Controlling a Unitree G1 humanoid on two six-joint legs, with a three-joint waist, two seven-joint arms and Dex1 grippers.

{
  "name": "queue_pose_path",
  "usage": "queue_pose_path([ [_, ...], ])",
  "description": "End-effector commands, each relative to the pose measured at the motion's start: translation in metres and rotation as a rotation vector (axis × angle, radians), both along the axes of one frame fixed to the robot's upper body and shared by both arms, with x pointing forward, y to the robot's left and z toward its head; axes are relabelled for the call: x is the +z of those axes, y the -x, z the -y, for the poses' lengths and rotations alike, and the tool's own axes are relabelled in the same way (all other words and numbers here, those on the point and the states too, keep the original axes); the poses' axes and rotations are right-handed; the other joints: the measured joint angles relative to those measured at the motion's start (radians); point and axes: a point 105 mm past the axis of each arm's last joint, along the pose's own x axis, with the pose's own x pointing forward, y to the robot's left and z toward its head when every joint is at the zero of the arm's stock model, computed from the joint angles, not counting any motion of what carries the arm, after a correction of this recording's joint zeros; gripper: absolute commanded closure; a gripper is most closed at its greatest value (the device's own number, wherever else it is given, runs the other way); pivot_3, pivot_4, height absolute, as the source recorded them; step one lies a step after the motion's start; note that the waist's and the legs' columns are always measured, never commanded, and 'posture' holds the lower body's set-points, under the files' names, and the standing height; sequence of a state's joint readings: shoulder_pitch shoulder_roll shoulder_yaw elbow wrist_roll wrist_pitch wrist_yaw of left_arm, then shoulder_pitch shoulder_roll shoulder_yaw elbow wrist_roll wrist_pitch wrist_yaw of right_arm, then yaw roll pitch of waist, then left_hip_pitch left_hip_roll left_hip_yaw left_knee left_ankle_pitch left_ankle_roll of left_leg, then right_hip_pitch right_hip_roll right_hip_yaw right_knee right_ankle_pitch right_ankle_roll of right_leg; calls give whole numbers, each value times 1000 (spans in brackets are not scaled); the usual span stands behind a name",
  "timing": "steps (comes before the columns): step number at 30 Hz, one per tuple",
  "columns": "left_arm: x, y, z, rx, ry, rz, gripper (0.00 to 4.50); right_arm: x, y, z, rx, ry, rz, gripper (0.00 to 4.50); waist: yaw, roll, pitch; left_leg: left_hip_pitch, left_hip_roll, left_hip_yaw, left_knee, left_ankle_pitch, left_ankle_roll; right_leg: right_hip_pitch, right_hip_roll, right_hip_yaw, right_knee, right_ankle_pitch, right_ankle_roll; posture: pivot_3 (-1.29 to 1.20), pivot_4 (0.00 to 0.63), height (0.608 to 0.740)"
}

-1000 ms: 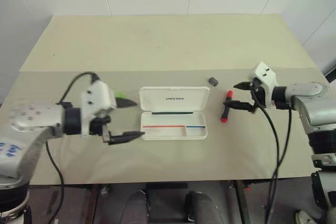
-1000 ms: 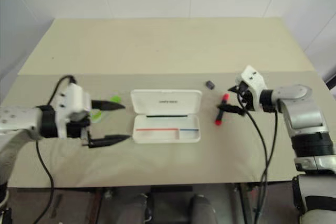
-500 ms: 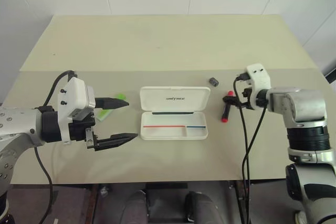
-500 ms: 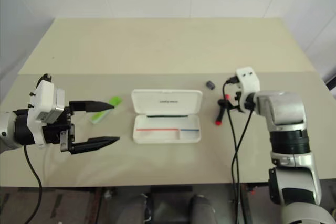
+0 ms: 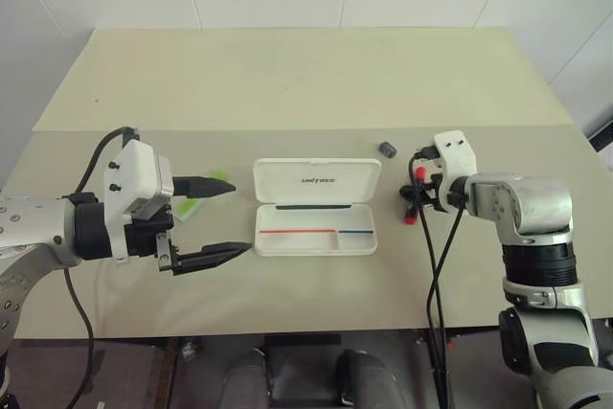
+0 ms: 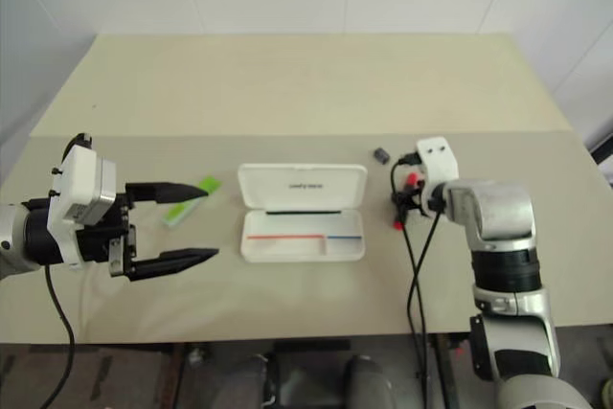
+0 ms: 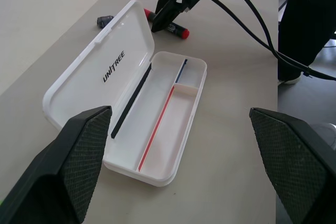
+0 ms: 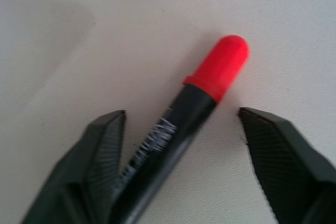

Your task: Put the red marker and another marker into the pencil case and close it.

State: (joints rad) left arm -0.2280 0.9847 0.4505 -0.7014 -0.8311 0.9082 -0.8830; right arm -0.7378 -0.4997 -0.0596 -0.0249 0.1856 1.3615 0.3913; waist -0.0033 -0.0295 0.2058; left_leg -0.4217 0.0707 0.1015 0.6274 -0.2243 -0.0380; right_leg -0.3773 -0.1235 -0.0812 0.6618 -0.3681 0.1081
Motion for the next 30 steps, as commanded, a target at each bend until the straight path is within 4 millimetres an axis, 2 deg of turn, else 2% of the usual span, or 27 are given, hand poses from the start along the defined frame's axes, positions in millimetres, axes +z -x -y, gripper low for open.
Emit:
queue_pose_path([
  [1,8,2,8,-21,-1,62,0,-5,2,-1,7,8,-13,2270,0,-1,-1,0,0,0,0,0,0,0,0,0,0,0,0,0,150,740],
  [6,14,-1,21,-50,54,82,0,-6,2,0,30,31,-12,3887,3,-4,-3,0,0,0,0,0,0,0,0,0,0,0,0,0,150,740],
  [9,11,2,24,-77,59,57,0,-1,3,1,69,57,0,3938,1,-5,-4,0,0,0,0,0,0,1,0,0,0,0,0,0,150,740],
  [10,11,1,21,-67,56,54,0,6,3,3,82,66,15,3938,2,-5,-4,0,0,0,0,0,0,0,0,1,0,0,0,0,150,740],
  [16,11,3,15,-69,40,41,0,69,3,23,233,149,131,3938,0,-4,-3,0,0,1,0,-1,1,0,0,1,-1,0,0,0,150,740],
  [21,12,3,15,-78,43,43,0,117,8,21,413,204,261,3938,-4,-4,-3,0,2,2,0,-3,0,-1,2,2,-2,0,0,0,150,740],
  [24,12,2,14,-77,40,46,0,153,7,8,514,219,422,3938,-7,-3,-2,0,4,3,2,-3,-1,-1,4,4,-2,0,0,0,150,740],
  [25,12,1,13,-77,40,46,0,160,7,3,543,208,454,3938,-7,-3,-2,0,4,4,2,-3,-1,-2,4,4,-2,0,0,0,150,740],
  [27,15,1,11,-71,39,55,0,181,35,-40,821,90,582,3939,-5,-3,-2,0,6,4,1,-4,-2,-2,6,4,-2,0,0,0,150,740],
  [28,16,1,10,-66,40,59,0,183,47,-53,920,59,605,3939,-6,-3,-2,0,7,4,2,-4,-3,-2,7,4,-3,0,0,0,150,740],
  [30,19,0,4,-38,33,66,0,173,62,-71,1058,35,584,3939,-5,-3,-2,0,10,5,2,-5,-4,-2,9,5,-3,0,-1,0,150,740],
])
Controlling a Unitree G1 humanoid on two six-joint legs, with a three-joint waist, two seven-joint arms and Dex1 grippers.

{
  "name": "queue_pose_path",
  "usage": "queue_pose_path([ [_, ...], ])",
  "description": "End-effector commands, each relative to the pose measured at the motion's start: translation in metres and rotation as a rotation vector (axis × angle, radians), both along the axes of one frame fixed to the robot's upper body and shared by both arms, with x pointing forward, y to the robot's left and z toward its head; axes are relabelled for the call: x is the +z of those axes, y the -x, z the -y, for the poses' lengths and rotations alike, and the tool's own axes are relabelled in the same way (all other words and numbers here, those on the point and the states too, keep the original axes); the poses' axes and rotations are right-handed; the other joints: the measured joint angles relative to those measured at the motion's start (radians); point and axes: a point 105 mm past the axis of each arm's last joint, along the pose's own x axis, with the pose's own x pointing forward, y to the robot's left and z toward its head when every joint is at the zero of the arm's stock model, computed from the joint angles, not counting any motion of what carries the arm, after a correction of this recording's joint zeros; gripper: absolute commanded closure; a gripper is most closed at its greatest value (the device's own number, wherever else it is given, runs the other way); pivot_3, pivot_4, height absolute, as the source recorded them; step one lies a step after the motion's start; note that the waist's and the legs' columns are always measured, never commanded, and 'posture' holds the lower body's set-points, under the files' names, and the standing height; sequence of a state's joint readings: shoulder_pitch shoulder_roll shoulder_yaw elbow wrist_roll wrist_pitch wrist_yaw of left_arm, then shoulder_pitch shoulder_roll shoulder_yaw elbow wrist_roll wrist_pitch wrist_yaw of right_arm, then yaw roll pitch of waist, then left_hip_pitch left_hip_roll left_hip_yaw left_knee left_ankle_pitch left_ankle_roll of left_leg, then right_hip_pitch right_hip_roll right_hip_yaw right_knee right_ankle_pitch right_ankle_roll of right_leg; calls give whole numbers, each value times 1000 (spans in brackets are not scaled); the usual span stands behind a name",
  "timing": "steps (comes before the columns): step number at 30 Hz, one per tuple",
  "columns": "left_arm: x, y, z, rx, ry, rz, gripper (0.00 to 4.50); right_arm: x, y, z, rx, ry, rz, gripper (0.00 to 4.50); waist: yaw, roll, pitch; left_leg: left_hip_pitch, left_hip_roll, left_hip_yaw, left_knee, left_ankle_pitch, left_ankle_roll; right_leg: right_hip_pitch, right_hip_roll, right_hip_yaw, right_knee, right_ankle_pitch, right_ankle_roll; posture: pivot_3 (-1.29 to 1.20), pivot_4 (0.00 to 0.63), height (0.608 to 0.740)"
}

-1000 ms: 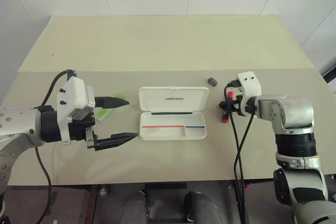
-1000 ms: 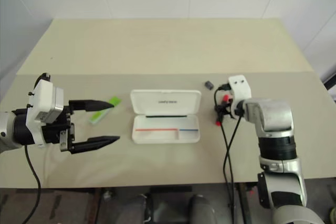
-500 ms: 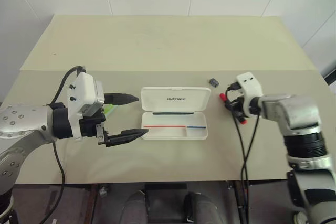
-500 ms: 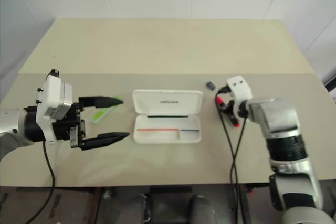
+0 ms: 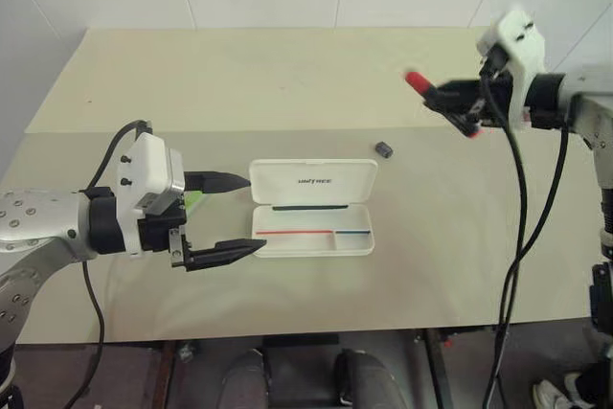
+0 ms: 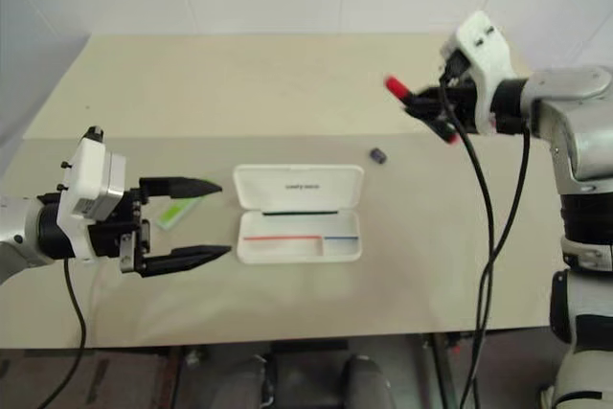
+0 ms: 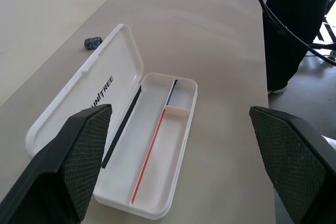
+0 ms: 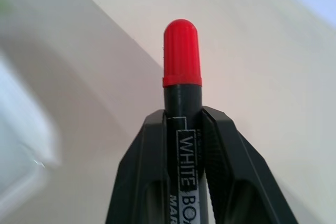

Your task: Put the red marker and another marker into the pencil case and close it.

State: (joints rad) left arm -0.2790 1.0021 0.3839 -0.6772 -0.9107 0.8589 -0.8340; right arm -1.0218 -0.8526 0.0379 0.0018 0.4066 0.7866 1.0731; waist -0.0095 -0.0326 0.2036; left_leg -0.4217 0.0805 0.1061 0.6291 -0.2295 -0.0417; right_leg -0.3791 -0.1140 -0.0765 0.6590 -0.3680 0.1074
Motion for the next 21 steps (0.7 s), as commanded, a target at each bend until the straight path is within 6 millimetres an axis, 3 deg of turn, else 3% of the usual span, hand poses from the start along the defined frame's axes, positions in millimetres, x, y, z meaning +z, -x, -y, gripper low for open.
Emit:
queue_pose_path([
  [1,13,0,-12,41,-8,53,0,5,34,-31,254,14,43,3939,3,0,0,0,1,0,0,0,0,0,0,0,0,0,0,0,150,740],
  [11,16,12,-43,114,-20,7,0,-25,50,-80,526,66,-29,3939,4,0,0,0,1,2,2,-2,1,-2,0,1,0,0,-2,0,150,740],
  [21,1,19,-29,95,-28,-29,0,-81,47,-105,602,188,-114,3939,4,0,0,0,1,4,2,-2,1,-3,0,3,1,0,-2,0,150,740],
])
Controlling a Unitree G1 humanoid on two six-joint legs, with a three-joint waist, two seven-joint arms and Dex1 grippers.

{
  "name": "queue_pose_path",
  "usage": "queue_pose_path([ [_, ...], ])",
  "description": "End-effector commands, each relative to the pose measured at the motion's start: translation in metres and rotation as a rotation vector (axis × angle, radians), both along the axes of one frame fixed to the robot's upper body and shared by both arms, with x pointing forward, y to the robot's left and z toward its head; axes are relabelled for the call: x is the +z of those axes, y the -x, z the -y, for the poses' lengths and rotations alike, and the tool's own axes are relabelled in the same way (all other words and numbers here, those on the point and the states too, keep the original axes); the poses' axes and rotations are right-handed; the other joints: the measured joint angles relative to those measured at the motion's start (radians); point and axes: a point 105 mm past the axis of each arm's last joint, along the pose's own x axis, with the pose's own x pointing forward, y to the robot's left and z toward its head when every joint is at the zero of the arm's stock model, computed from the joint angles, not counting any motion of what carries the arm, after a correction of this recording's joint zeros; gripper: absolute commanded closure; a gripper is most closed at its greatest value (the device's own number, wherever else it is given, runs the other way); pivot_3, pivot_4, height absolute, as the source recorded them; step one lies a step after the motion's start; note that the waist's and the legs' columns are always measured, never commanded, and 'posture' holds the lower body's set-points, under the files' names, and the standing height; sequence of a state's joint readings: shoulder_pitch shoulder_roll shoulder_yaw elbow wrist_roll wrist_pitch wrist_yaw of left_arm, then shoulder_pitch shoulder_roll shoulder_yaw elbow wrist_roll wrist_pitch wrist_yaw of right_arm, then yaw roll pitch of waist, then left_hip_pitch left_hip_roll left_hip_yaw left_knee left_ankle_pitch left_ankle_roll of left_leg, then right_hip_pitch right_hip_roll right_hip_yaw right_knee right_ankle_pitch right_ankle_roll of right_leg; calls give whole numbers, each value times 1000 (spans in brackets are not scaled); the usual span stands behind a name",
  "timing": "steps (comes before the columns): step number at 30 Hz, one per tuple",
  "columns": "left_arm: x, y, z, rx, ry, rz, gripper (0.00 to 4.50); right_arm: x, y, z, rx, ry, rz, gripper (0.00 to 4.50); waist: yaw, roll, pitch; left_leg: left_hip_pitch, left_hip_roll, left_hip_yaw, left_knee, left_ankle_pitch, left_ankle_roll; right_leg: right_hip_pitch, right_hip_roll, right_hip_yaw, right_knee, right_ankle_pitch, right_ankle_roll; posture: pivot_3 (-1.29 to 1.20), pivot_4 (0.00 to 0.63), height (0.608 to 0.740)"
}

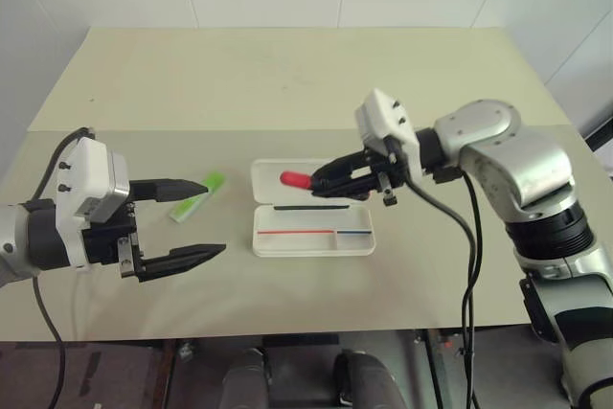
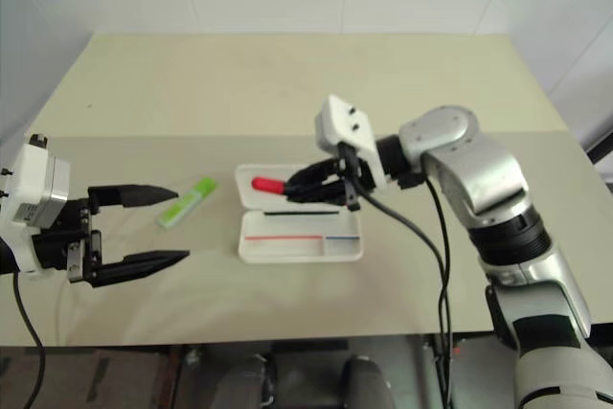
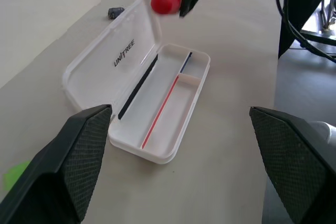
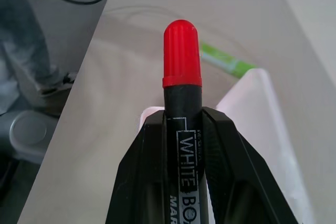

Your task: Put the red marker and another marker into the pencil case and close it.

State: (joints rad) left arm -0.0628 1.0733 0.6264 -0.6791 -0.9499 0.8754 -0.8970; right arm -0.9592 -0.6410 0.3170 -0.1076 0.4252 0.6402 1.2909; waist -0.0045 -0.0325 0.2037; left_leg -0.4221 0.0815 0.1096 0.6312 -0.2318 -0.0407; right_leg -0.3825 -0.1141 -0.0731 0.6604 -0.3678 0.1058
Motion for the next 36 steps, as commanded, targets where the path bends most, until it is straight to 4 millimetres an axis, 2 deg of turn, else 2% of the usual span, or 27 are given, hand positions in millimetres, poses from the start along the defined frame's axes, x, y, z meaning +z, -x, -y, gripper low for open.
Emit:
queue_pose_path([
  [1,2,5,6,-13,2,18,0,-10,-2,-5,21,23,42,3939,-2,0,0,0,0,0,0,0,0,0,0,0,0,0,0,0,150,740],
  [11,1,6,11,-8,-13,13,0,-48,-18,-18,34,109,58,3939,-16,0,0,0,0,2,0,0,0,-1,0,2,1,0,0,0,150,740],
  [18,2,7,12,4,-19,20,0,-64,-23,-21,49,153,73,3939,-23,0,0,0,0,2,0,0,0,-2,0,2,1,0,0,0,150,740],
  [29,3,7,14,0,-18,20,0,-72,-31,-23,42,175,119,124,-24,0,0,0,0,2,0,0,0,-2,0,3,1,0,0,0,150,740],
  [32,3,7,14,-1,-18,20,0,-67,-31,-22,43,160,124,22,-24,0,0,0,0,2,0,0,-1,-2,1,3,1,0,0,0,150,740],
  [36,3,7,13,3,-18,20,0,-49,-32,-19,40,106,147,22,-24,0,0,0,0,2,0,0,-1,-2,1,3,1,0,0,0,150,740],
])
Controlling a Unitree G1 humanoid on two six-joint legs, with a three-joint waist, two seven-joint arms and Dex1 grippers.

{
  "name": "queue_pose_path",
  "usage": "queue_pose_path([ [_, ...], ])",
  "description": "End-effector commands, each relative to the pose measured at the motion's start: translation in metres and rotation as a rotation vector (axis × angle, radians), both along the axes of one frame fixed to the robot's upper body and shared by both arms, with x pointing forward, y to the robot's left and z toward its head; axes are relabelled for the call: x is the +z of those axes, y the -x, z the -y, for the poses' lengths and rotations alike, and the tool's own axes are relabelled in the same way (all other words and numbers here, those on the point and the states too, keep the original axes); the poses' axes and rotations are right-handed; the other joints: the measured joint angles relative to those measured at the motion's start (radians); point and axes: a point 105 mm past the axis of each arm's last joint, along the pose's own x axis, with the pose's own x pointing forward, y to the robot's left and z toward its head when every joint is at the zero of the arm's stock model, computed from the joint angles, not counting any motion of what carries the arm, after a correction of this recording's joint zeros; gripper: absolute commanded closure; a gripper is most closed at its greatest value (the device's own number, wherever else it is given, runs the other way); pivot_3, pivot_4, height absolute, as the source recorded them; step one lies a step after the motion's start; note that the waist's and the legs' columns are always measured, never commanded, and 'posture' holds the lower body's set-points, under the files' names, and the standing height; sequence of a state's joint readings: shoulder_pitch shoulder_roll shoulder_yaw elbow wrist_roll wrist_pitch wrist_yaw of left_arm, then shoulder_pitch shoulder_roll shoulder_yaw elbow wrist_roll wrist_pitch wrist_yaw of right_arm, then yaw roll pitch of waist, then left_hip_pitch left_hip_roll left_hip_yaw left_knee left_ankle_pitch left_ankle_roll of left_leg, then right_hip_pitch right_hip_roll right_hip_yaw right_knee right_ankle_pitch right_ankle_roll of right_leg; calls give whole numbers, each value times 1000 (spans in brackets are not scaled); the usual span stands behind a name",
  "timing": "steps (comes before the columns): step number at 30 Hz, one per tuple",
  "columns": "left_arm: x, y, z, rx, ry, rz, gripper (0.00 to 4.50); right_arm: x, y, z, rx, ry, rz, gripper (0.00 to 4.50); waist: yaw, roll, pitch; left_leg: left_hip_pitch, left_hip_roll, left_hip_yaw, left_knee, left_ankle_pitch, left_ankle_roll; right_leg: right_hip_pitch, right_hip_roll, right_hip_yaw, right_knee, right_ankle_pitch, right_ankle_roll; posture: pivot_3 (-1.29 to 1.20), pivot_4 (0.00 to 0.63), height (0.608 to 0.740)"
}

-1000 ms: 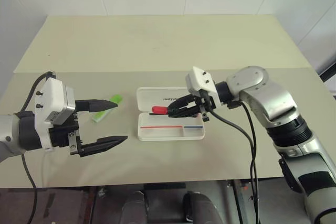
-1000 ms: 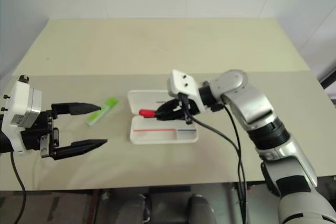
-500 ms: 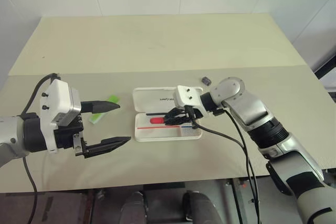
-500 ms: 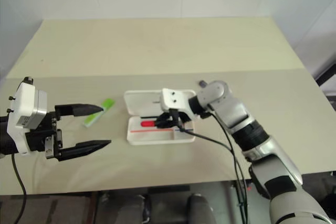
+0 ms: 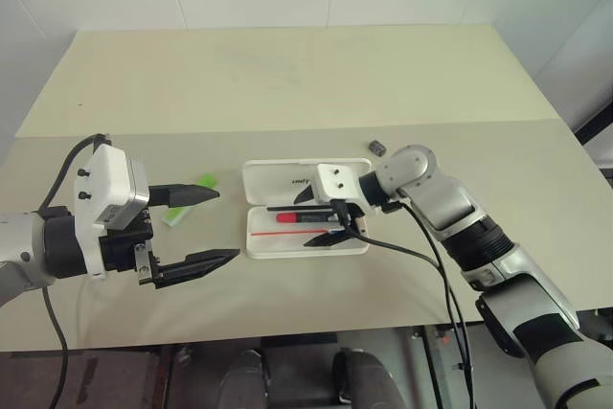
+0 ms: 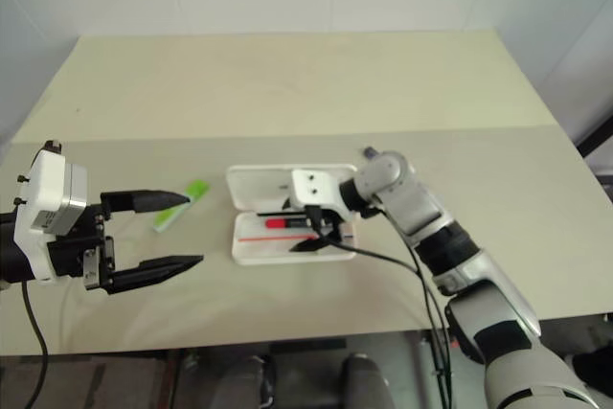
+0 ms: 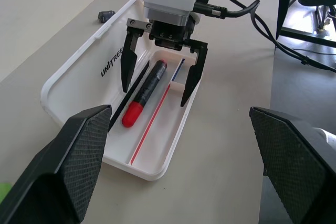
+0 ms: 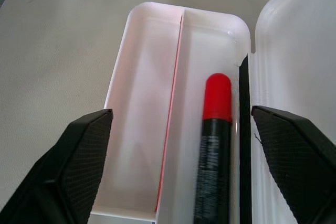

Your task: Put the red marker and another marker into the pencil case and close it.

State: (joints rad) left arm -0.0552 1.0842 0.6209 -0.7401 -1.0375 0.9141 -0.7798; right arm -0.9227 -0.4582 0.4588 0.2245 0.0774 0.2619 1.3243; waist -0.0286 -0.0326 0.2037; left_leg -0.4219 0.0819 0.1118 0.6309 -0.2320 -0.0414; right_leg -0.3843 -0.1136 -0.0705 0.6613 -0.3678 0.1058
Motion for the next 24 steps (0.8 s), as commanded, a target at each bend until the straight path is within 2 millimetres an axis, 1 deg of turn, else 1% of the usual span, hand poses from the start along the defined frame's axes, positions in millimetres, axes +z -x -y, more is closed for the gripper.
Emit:
queue_pose_path([
  [1,6,4,0,-11,-23,34,0,31,3,2,29,-87,44,22,0,0,0,0,0,0,0,0,0,0,0,0,0,0,0,0,150,740],
  [2,8,3,-2,-1,-24,39,0,41,6,4,42,-119,38,22,0,0,0,0,0,0,0,0,0,0,0,0,0,0,0,0,150,740],
  [4,12,3,-10,28,-28,48,0,63,18,9,99,-200,0,22,0,0,0,0,0,0,0,0,0,0,0,0,0,0,0,0,150,740],
  [5,14,3,-16,51,-38,51,0,76,25,12,132,-251,-21,22,1,0,0,0,0,0,0,0,0,0,0,0,0,0,0,0,150,740],
  [6,16,2,-26,91,-51,55,0,92,28,20,142,-305,-27,22,0,0,0,0,0,0,0,0,0,0,0,0,0,0,0,0,150,740],
  [7,18,1,-38,137,-68,63,0,107,26,29,126,-353,-24,22,-1,0,0,0,0,0,0,0,0,-1,0,0,0,0,0,0,150,740],
  [8,20,1,-47,167,-79,67,0,116,25,35,113,-383,-21,22,-2,0,0,0,0,1,0,0,0,-1,0,0,0,0,0,0,150,740],
  [9,22,-1,-60,217,-87,78,0,127,22,45,88,-431,-38,22,-1,0,0,0,0,1,0,0,0,-1,0,1,0,0,0,0,150,740],
  [11,23,-5,-77,280,-104,92,0,138,20,56,63,-486,-59,22,-1,0,0,1,1,2,-1,0,0,-1,1,1,0,0,-1,0,150,740],
  [13,15,-16,-93,349,-137,87,0,149,21,64,52,-541,-57,22,-1,0,0,1,1,2,-1,-1,-1,-1,1,1,-1,0,-1,0,150,740],
  [14,7,-28,-100,388,-150,83,0,157,24,66,51,-583,-60,22,0,0,0,1,1,3,-1,-1,0,-2,1,1,-1,0,-1,0,150,740],
  [16,-7,-46,-106,425,-161,75,0,167,29,66,58,-632,-75,22,3,0,0,0,0,5,-1,-1,0,-4,0,3,1,0,-1,0,150,740],
  [17,-18,-57,-104,427,-151,54,0,165,28,62,36,-616,-73,22,5,0,0,0,1,5,-1,-1,0,-4,1,4,1,0,-1,0,150,740],
  [19,-39,-80,-103,437,-168,27,0,155,22,51,-41,-545,-42,22,5,0,0,0,1,6,-1,-1,0,-5,0,5,2,0,-1,0,150,740],
  [21,-52,-98,-102,446,-180,17,0,146,17,44,-97,-485,-5,22,3,-2,-1,-1,1,8,-1,-1,0,-7,1,6,3,0,-1,0,150,740],
  [22,-56,-108,-101,458,-163,15,0,140,15,43,-118,-456,16,22,1,-2,-1,-2,1,9,-1,-1,0,-8,1,7,3,0,-1,0,150,740],
  [24,-71,-127,-102,476,-156,-7,0,129,13,43,-146,-406,54,22,3,-2,-1,-3,1,10,0,-1,0,-10,1,8,7,0,-1,0,150,740],
])
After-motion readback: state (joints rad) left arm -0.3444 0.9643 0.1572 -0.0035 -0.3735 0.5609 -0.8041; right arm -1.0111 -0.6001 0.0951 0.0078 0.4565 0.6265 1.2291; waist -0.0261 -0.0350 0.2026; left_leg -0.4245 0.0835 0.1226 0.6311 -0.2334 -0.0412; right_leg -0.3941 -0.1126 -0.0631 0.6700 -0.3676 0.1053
